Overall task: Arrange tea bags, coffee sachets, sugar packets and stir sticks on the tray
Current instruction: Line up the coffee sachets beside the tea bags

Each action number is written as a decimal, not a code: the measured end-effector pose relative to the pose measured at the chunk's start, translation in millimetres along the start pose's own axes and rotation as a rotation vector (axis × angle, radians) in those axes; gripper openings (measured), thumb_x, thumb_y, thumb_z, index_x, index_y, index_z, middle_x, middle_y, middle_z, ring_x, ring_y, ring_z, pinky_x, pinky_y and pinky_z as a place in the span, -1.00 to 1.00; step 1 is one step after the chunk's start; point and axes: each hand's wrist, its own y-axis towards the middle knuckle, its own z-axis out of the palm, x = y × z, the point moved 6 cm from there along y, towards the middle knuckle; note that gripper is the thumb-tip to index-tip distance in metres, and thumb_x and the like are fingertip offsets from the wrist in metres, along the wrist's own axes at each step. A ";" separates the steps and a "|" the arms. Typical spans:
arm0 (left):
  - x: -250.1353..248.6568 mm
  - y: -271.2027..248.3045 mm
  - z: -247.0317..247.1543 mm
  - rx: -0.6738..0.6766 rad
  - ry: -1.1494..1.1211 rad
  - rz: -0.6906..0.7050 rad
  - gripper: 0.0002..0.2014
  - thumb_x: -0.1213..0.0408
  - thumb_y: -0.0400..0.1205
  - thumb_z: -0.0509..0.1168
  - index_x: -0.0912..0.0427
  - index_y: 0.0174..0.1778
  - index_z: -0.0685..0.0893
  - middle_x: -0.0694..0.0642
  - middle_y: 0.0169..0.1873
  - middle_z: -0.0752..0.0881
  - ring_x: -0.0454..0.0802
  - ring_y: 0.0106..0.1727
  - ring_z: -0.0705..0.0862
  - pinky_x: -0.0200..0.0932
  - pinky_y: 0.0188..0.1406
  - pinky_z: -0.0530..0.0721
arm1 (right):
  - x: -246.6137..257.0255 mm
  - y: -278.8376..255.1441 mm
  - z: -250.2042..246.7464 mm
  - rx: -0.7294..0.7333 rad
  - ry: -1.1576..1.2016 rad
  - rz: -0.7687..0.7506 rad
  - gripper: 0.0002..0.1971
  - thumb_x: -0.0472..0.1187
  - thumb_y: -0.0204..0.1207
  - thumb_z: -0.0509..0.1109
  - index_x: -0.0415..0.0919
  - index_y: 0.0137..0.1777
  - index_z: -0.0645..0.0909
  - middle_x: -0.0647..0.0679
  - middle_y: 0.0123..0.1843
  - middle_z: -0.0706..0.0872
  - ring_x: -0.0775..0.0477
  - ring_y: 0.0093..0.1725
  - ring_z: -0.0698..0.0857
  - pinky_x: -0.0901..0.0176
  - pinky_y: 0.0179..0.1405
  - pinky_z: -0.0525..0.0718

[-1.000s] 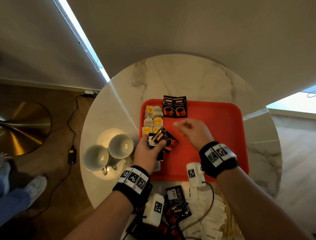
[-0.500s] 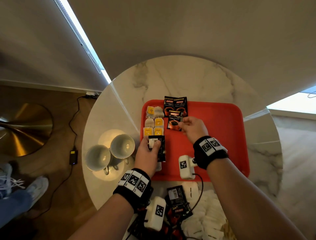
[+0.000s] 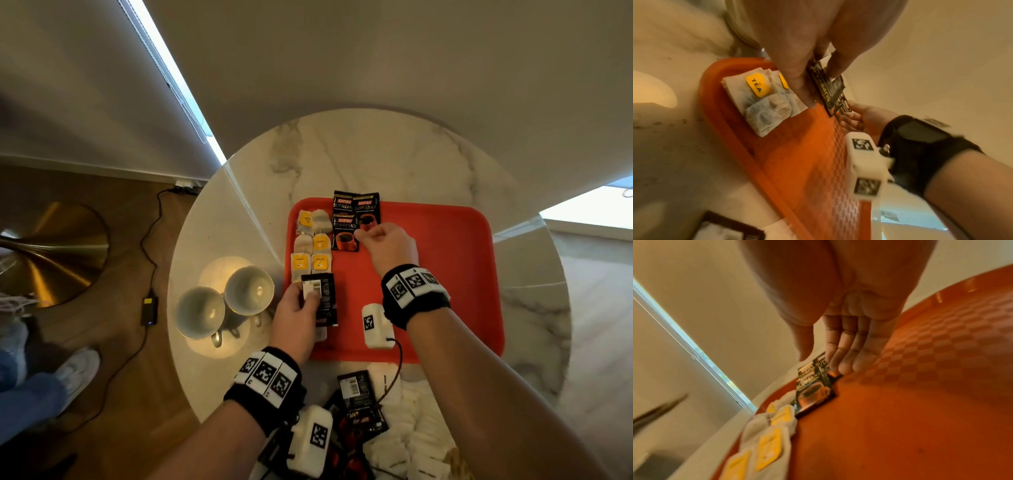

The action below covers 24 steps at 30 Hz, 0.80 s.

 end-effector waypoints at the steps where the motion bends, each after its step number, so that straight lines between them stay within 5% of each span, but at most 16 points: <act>1: -7.0 0.6 2.1 -0.012 -0.019 0.029 -0.86 0.14 0.70 0.31 -0.07 0.13 0.73 0.05 0.04 0.86 0.06 0.11 0.83 0.30 0.23 0.74 | 1.0 -10.2 -4.4 0.020 0.025 -0.018 -0.62 0.25 0.53 0.47 -0.08 0.01 0.73 0.06 -0.06 0.80 0.02 -0.03 0.75 0.07 0.03 0.73; 4: -21.4 10.8 11.3 -0.022 -0.055 0.063 -0.91 0.29 0.74 0.32 0.07 0.08 0.72 0.09 -0.03 0.86 0.08 0.05 0.84 0.24 0.21 0.76 | -0.4 -46.0 -7.7 0.191 0.168 -0.029 -0.59 0.34 0.53 0.41 -0.01 -0.05 0.74 0.06 -0.15 0.85 0.08 -0.15 0.82 0.13 -0.04 0.77; 7: -33.0 21.3 21.8 -0.042 0.065 0.133 -0.95 0.09 0.65 0.40 -0.06 -0.07 0.71 0.07 -0.16 0.83 0.16 -0.11 0.81 0.31 0.02 0.77 | -6.8 -70.7 -1.4 0.334 0.295 -0.019 -0.80 -0.01 0.56 0.56 -0.11 0.01 0.73 -0.01 -0.12 0.84 0.03 -0.15 0.83 0.19 -0.14 0.80; 10: -34.2 28.9 34.8 -0.034 0.083 0.125 -0.68 -0.21 0.53 0.39 -0.12 0.07 0.66 0.12 -0.10 0.79 0.20 -0.12 0.75 0.22 -0.05 0.68 | -15.5 -73.9 -8.4 0.198 0.327 -0.109 -0.86 -0.27 0.53 0.57 -0.03 -0.06 0.69 0.04 -0.15 0.80 0.07 -0.17 0.77 0.34 -0.18 0.72; 13: -38.4 29.3 44.5 -0.019 0.048 0.033 -0.38 -0.52 0.53 0.09 -0.10 0.09 0.75 0.01 -0.11 0.81 0.16 -0.04 0.78 0.09 0.02 0.73 | -13.3 -74.2 -23.0 0.031 0.198 -0.272 -0.81 -0.28 0.49 0.57 0.06 -0.10 0.72 0.10 -0.12 0.75 0.16 -0.13 0.71 0.41 -0.08 0.60; 16: -35.9 26.1 51.9 0.058 -0.142 -0.023 -0.66 -0.09 0.72 0.28 0.08 0.18 0.76 0.18 -0.04 0.84 0.10 -0.19 0.76 -0.13 -0.25 0.71 | -14.7 -71.5 -33.3 -0.031 0.215 -0.330 -0.77 -0.36 0.50 0.55 0.05 -0.08 0.75 0.07 -0.02 0.74 0.17 -0.10 0.73 0.43 -0.03 0.63; 19: -26.0 24.1 52.8 0.107 -0.244 -0.038 -0.67 0.31 0.61 0.46 0.11 0.29 0.67 0.30 -0.01 0.85 0.12 -0.08 0.81 0.00 0.01 0.75 | -21.0 -65.0 -38.7 -0.088 0.335 -0.254 -0.81 -0.29 0.56 0.52 0.04 0.03 0.71 0.01 0.09 0.77 0.17 -0.05 0.79 0.35 0.02 0.71; 24: -19.7 26.5 60.5 0.043 -0.290 -0.010 -0.82 0.43 0.65 0.40 0.14 0.13 0.65 0.22 -0.12 0.80 0.15 -0.08 0.79 0.00 -0.05 0.73 | -28.4 -55.9 -17.2 0.082 0.436 -0.053 -0.82 -0.05 0.55 0.56 -0.03 0.07 0.68 -0.01 -0.01 0.83 0.00 -0.02 0.84 -0.05 0.04 0.83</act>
